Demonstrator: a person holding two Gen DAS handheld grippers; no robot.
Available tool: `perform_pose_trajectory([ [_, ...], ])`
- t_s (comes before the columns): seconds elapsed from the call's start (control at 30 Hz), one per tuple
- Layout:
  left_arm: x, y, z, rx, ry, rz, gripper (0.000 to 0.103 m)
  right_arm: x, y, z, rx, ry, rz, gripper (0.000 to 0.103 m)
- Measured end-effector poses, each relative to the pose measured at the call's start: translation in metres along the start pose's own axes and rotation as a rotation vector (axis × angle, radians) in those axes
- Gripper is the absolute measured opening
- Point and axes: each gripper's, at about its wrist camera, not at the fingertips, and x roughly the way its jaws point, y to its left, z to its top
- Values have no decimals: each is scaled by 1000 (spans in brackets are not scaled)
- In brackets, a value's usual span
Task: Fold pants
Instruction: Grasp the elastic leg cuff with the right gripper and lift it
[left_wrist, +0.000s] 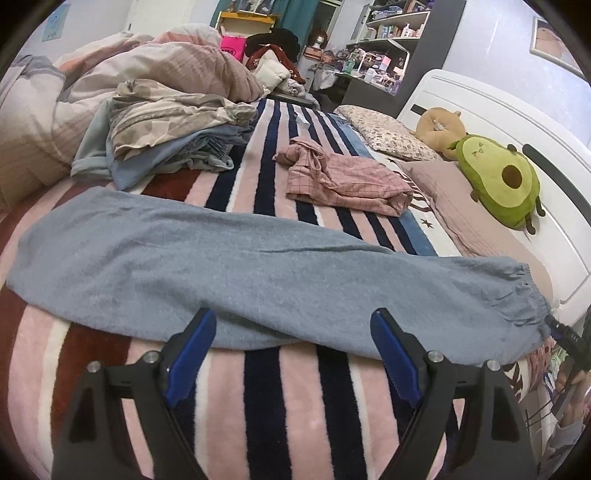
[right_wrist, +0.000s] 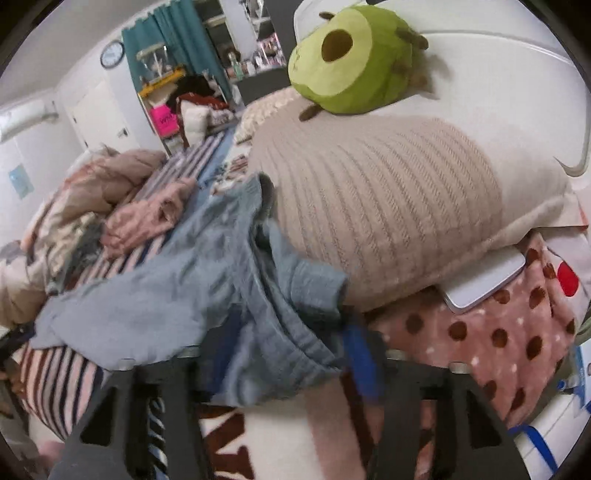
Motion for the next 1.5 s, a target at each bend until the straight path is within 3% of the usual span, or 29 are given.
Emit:
perform_pose_trajectory([
  [0.07, -2, -3, 0, 5, -4, -5, 83, 5, -3, 2, 9, 30, -7, 84],
  [0.17, -5, -5, 0, 2, -18, -20, 83, 24, -7, -2, 29, 145, -23, 84],
  [0.27, -8, -1, 2, -5, -30, -21, 83, 33, -5, -10, 35, 185, -9, 83],
  [0.33, -13, 7, 5, -16, -50, -3, 83, 37, -2, -13, 35, 196, -16, 73],
  [0.4, -17, 15, 10, -26, -64, 16, 83, 39, 2, -12, 50, 200, -10, 30],
  [0.5, -27, 37, 18, -52, -99, 48, 83, 33, 17, -4, 51, 149, -6, 17],
  [0.57, -34, 56, 24, -84, -123, 68, 83, 22, 40, 6, 1, 83, -21, 16],
  [0.73, -36, 94, 33, -133, -129, 70, 83, 4, 109, 39, -91, -14, 51, 15],
  [1.0, -23, 129, 28, -173, -136, 77, 83, 47, 276, 65, -344, 1, 181, 15],
  [1.17, -13, 140, 22, -189, -117, 91, 83, 109, 382, 38, -472, 93, 295, 15],
  [1.27, -10, 141, 23, -174, -112, 91, 83, 148, 435, 3, -552, 193, 367, 15],
  [1.4, -9, 138, 28, -153, -123, 59, 83, 185, 465, -48, -653, 304, 382, 17],
  [1.5, -8, 136, 31, -168, -137, 25, 83, 201, 459, -69, -634, 348, 403, 32],
])
